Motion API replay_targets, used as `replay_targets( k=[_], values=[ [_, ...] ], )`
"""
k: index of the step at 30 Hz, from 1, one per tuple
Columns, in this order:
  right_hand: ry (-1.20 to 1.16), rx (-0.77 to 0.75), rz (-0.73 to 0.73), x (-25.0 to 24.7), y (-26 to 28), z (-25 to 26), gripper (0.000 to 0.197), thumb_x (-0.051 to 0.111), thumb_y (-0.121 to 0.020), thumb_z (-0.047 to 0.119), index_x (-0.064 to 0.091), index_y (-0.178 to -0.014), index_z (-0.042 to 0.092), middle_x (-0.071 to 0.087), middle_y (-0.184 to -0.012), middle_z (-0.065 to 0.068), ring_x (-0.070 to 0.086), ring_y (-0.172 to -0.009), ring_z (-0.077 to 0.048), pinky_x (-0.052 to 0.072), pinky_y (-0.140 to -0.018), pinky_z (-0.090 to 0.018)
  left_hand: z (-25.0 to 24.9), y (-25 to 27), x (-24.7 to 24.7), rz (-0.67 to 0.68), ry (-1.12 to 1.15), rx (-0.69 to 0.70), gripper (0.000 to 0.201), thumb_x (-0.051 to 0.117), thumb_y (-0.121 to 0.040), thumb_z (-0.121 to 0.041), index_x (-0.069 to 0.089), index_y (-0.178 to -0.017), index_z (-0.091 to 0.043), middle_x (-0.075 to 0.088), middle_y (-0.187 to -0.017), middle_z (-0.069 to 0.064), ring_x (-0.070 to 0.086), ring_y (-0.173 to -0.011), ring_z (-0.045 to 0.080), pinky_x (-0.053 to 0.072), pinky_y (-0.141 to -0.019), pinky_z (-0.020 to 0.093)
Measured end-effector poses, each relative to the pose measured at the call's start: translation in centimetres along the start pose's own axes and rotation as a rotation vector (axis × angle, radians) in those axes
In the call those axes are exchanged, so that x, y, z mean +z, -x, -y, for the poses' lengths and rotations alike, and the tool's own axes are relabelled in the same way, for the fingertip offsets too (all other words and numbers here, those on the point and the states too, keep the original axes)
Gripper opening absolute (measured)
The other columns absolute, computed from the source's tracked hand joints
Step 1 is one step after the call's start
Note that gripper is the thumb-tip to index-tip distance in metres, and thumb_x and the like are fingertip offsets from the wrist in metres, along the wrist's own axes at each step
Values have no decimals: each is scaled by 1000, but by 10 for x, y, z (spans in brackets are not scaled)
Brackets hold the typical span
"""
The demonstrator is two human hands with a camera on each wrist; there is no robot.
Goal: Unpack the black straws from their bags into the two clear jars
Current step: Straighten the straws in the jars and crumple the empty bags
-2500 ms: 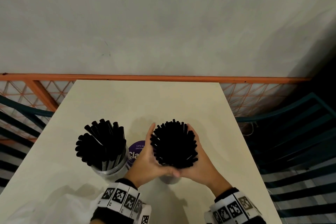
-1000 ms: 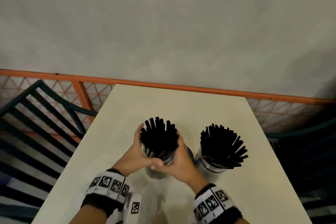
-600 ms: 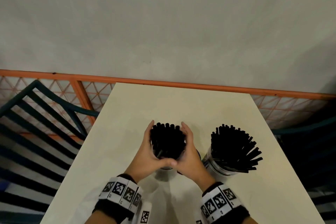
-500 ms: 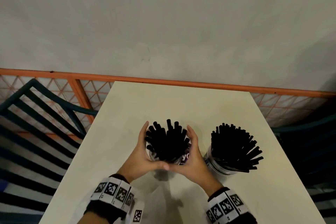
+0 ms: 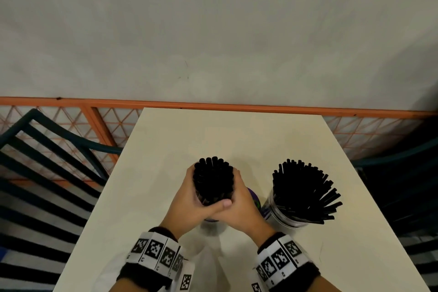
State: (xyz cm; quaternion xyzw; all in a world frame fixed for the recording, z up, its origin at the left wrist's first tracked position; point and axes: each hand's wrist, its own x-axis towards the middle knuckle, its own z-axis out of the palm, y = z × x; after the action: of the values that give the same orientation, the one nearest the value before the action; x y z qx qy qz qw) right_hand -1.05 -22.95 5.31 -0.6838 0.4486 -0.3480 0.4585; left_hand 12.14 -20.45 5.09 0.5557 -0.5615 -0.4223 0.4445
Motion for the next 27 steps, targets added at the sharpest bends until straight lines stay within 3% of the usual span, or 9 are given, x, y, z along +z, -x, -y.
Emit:
replay_targets(
  k=[3, 7, 10, 12, 15, 18, 22, 24, 27],
  values=[
    [-1, -6, -9, -1, 2, -12, 77, 83, -51, 35, 35, -104, 66, 52, -109, 26, 50, -112, -1, 35, -107, -54, 6, 5, -5, 15, -36, -23, 97, 82, -48, -52, 28, -128, -43, 45, -131, -18, 42, -119, -12, 40, -100, 15],
    [10, 127, 7, -7, 23, -44, 116, 83, -49, 59, 17, -141, 37, 34, -145, 5, 33, -136, -14, 36, -109, -47, 14, 25, -30, 24, -222, -99, 137, 72, -37, -76, 2, -145, -29, 18, -141, -20, 17, -132, -3, 20, -110, 24],
    [27, 263, -17, -9, 57, -54, 118, 71, -50, 74, 12, -143, 33, 25, -151, 9, 25, -138, -11, 30, -113, -42, 9, 55, -57, 54, -369, -71, 101, 64, -56, -71, 22, -140, -33, 26, -135, -24, 26, -119, -18, 23, -99, 6],
    [90, 259, -91, -3, 83, -57, 99, 62, -57, 76, 26, -138, 32, 34, -143, 9, 33, -132, -9, 32, -111, -33, 7, 80, -74, 7, -473, -2, 62, 60, -66, -61, 44, -122, -38, 43, -122, -28, 36, -107, -24, 28, -85, -5],
    [315, 72, -110, 18, 118, -52, 31, 61, -82, 41, 46, -109, 43, 51, -110, 20, 46, -107, 2, 42, -96, -25, 10, 123, -90, -31, -575, 60, 25, 59, -73, -61, 57, -89, -42, 57, -98, -25, 51, -96, -10, 37, -76, 1],
    [461, -147, 202, 43, 145, -32, 30, 47, -86, 53, 56, -109, 35, 53, -109, 21, 43, -105, 6, 35, -95, -14, 20, 168, -93, 79, -649, 39, 12, 54, -74, -56, 56, -78, -44, 54, -95, -26, 53, -90, -4, 38, -75, 5],
    [656, -320, 657, 72, 164, -37, 68, 42, -79, 71, 38, -133, 30, 44, -138, 5, 30, -128, -8, 9, -108, -13, 45, 208, -90, 270, -690, -8, 31, 40, -76, -71, 56, -85, -46, 57, -92, -24, 53, -88, -9, 36, -79, 4],
    [867, -381, 729, 80, 171, -50, 74, 38, -75, 74, 36, -133, 29, 50, -132, 5, 42, -125, -12, 22, -109, -23, 63, 227, -87, 375, -752, -72, 51, 32, -74, -78, 58, -98, -42, 60, -97, -22, 56, -85, -10, 37, -80, 5],
    [1009, -358, 645, 89, 177, -55, 56, 37, -71, 67, 49, -116, 36, 63, -103, 16, 61, -98, -6, 48, -93, -22, 81, 238, -73, 425, -1008, -115, 77, 23, -56, -91, 56, -106, -41, 64, -97, -23, 62, -83, -8, 45, -75, 9]
  ],
)
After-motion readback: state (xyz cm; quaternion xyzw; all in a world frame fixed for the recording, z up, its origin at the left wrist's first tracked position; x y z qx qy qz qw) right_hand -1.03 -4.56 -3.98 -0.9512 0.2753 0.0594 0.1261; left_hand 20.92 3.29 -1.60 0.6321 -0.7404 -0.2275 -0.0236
